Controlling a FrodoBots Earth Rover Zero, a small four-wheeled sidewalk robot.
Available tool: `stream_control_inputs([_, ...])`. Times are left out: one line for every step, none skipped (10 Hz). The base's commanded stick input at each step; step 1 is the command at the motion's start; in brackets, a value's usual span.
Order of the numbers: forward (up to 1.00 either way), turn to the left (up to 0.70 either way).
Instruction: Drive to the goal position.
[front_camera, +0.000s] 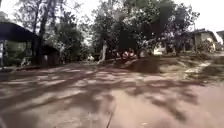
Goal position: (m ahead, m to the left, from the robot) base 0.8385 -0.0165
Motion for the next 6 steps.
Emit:
stream_control_inputs([0.0,0.0])
stream_control_inputs([0.0,0.0])
stream_control_inputs([0.0,0.0])
stream_control_inputs([0.0,0.0])
stream_control_inputs([0.0,0.0])
stream_control_inputs([0.0,0.0])
